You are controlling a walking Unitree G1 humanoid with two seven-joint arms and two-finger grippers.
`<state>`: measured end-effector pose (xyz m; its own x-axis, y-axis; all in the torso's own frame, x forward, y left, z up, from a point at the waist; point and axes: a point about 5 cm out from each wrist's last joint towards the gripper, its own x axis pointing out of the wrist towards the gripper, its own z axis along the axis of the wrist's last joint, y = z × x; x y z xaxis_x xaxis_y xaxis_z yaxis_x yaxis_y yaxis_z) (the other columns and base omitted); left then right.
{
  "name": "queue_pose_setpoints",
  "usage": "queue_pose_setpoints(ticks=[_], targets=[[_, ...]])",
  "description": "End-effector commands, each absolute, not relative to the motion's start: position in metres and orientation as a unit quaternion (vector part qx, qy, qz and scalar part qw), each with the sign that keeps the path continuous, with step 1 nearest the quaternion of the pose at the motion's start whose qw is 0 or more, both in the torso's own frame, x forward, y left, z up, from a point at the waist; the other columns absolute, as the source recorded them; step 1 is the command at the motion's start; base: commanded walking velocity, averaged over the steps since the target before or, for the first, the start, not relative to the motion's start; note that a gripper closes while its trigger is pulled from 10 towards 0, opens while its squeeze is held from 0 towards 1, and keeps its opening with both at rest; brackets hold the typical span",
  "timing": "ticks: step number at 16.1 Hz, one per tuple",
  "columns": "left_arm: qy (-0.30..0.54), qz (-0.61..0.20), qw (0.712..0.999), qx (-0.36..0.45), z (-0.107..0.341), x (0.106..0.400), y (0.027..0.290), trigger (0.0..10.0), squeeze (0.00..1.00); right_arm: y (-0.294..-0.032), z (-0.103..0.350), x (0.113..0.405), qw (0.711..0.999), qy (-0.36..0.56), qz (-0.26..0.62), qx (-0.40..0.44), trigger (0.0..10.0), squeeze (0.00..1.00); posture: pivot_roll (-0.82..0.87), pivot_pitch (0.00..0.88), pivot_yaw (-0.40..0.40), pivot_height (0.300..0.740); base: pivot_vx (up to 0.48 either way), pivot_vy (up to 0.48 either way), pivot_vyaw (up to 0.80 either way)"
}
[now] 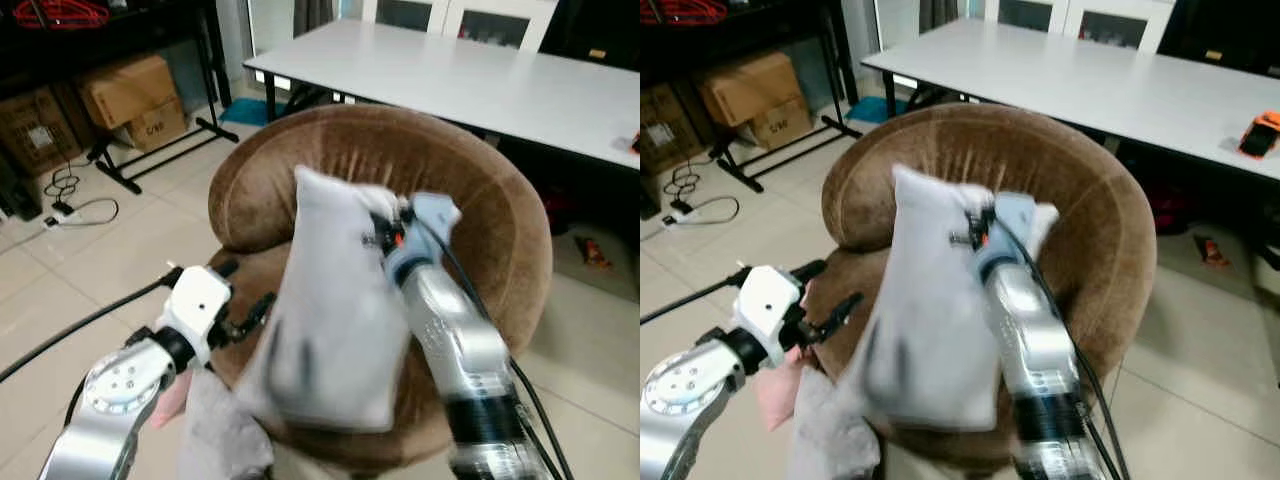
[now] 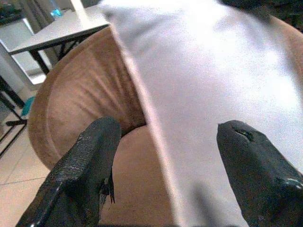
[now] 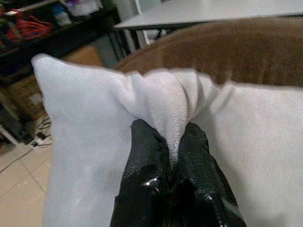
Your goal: Move the pillow to the sofa from floor
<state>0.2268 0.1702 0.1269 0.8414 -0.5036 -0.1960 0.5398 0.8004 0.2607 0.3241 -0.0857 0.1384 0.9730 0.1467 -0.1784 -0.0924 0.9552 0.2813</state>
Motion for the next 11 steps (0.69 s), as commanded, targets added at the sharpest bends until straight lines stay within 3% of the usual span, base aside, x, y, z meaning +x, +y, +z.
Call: queue_pose_setpoints(ticks=[1, 4, 9, 11], targets=[[0.059, -0.280, 0.945, 0.158, 0.129, 0.227, 0.170, 10.0, 0.00, -0.093, 0.143, 0.330, 0.985, 0.086, 0.026, 0.150, 10.0, 0.00, 0.05, 0.000, 0.012, 0.740, 0.000, 0.000, 0.00], [0.071, -0.295, 0.940, 0.155, 0.126, 0.223, 0.167, 10.0, 0.00, -0.125, 0.113, 0.357, 0.956, 0.177, -0.159, 0.170, 10.0, 0.00, 0.06, 0.000, 0.004, 0.740, 0.000, 0.000, 0.00], [0.088, -0.313, 0.934, 0.150, 0.123, 0.214, 0.165, 10.0, 0.00, -0.144, 0.081, 0.355, 0.901, 0.257, -0.299, 0.179, 10.0, 0.00, 0.09, 0.000, -0.017, 0.740, 0.000, 0.000, 0.00], [0.089, -0.312, 0.934, 0.151, 0.125, 0.213, 0.166, 10.0, 0.00, -0.137, 0.085, 0.361, 0.905, 0.244, -0.279, 0.210, 10.0, 0.00, 0.10, 0.000, -0.021, 0.740, 0.000, 0.000, 0.00]])
